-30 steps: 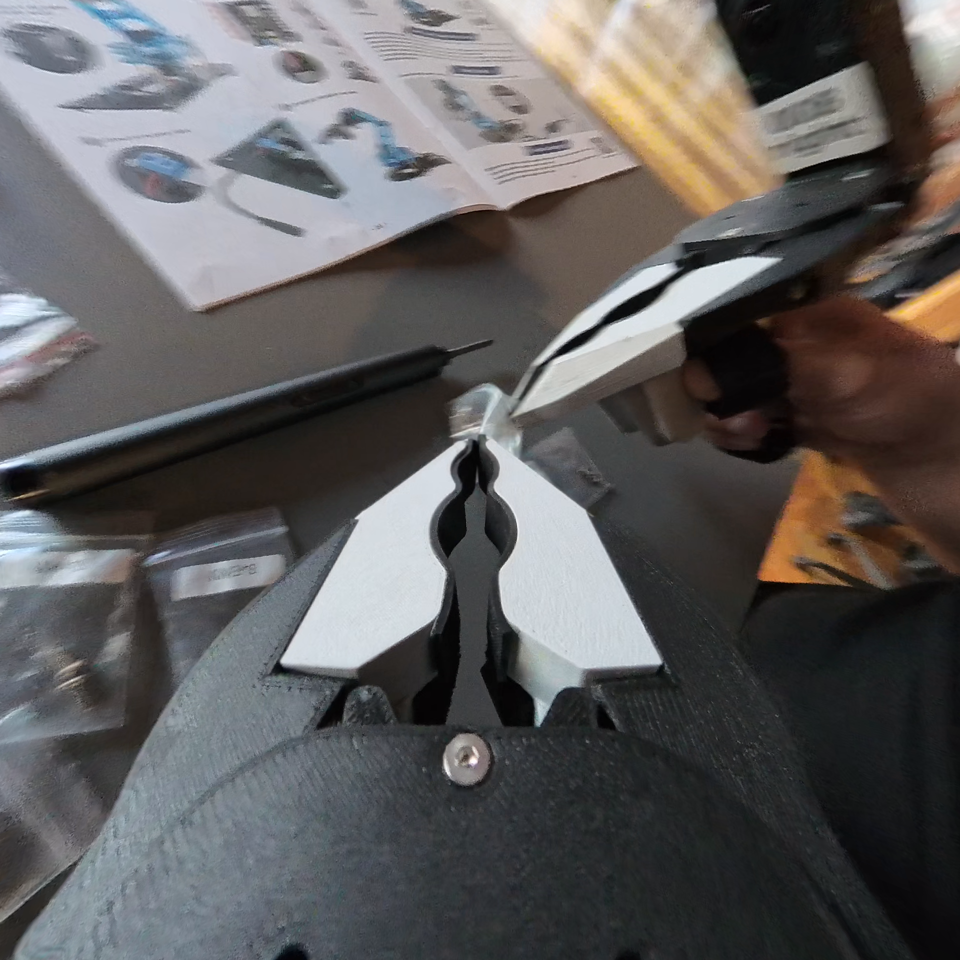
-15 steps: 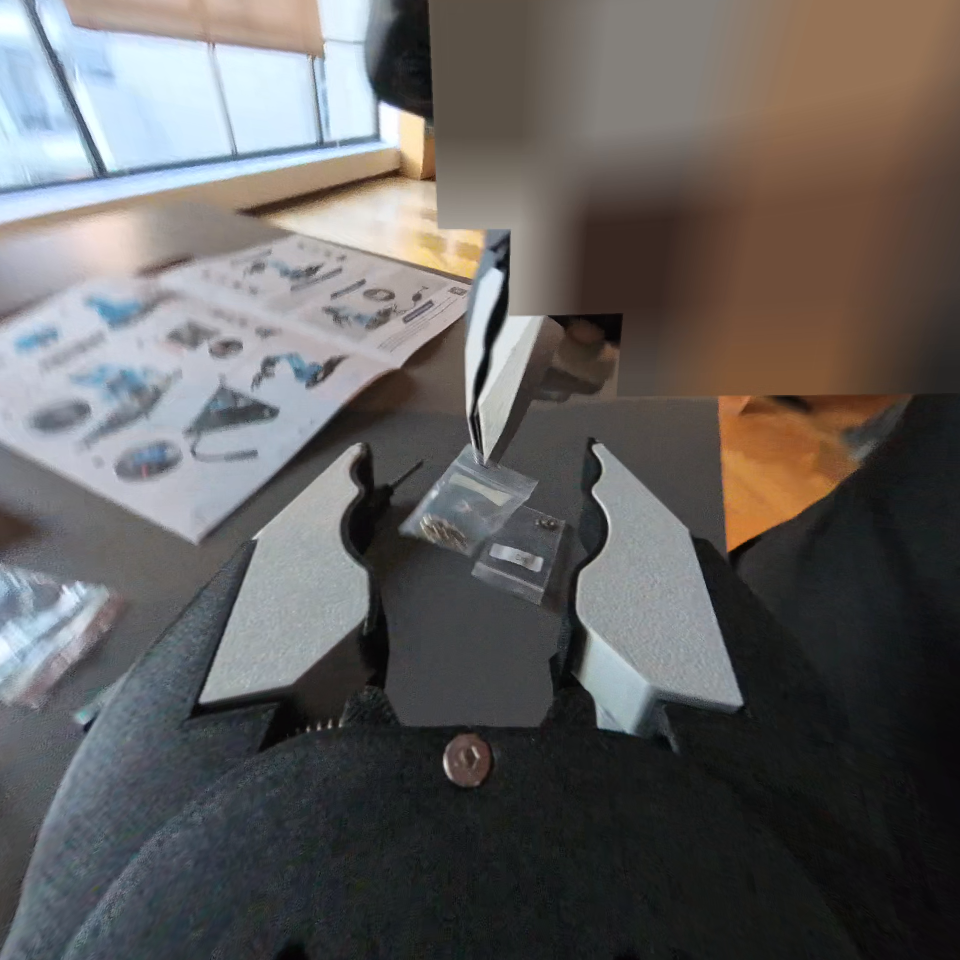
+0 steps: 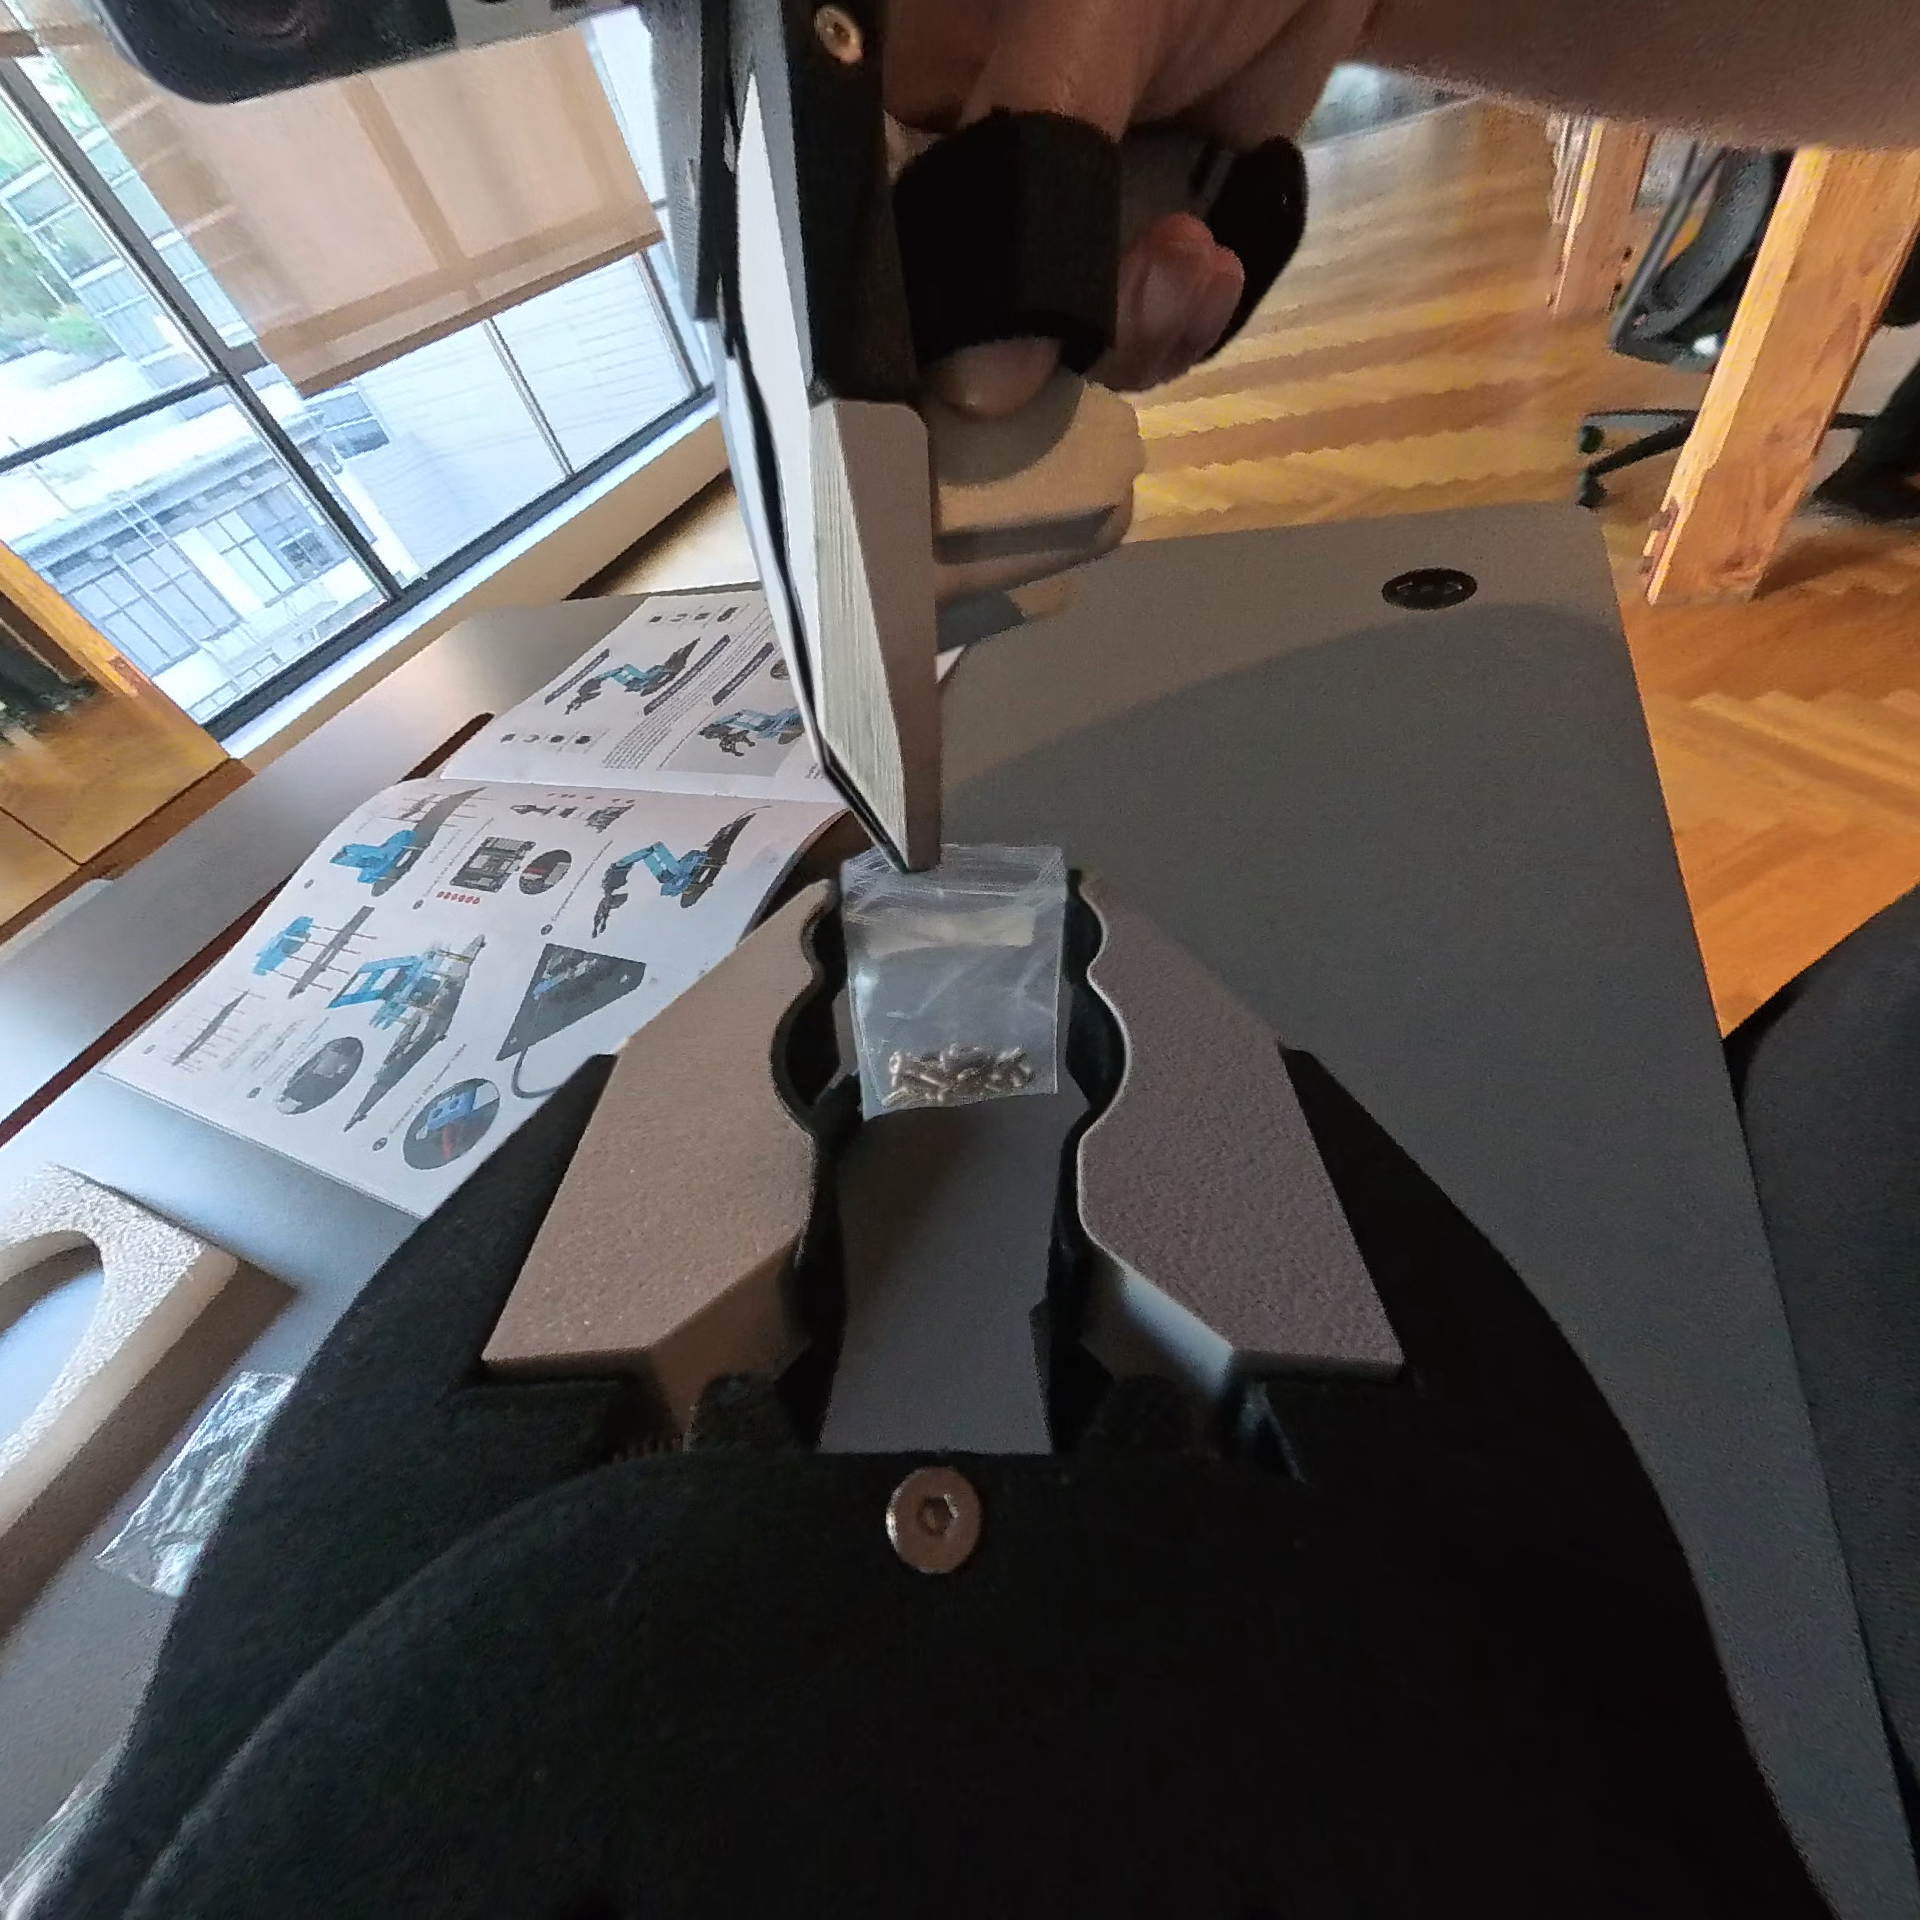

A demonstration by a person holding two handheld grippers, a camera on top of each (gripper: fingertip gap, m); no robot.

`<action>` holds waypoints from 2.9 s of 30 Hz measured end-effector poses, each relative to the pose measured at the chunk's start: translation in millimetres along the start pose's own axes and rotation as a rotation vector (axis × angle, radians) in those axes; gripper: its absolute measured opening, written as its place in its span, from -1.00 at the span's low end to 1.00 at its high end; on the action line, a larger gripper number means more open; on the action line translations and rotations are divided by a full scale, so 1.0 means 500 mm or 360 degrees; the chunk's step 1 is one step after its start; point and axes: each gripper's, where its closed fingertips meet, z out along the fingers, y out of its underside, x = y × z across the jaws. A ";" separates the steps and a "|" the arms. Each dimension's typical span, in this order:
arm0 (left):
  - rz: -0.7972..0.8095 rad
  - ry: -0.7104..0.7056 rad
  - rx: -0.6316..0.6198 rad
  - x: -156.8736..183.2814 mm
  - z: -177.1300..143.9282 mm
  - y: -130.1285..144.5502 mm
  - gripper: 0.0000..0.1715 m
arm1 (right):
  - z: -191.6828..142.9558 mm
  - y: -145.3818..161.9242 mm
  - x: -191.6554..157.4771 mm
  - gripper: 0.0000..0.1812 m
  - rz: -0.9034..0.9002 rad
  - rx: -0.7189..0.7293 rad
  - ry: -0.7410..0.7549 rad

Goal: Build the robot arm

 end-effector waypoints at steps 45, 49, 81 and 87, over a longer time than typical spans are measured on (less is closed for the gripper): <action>-0.1048 0.0530 0.0607 -0.074 -0.050 -0.072 -0.70 | 0.008 -0.067 -0.038 -0.85 -0.0792 0.1153 -0.0706; -0.1115 0.0329 0.0600 -0.130 -0.075 -0.043 -0.43 | 0.005 -0.105 -0.004 -0.86 -0.0751 0.1118 -0.0582; -0.0843 -0.0268 0.0144 -0.230 -0.166 0.118 -0.42 | 0.124 -0.494 0.419 -0.89 -0.1142 -0.0340 0.0887; -0.0914 -0.0218 0.0227 -0.230 -0.174 0.105 -0.41 | 0.138 -0.503 0.415 -0.90 -0.1208 -0.0477 0.0901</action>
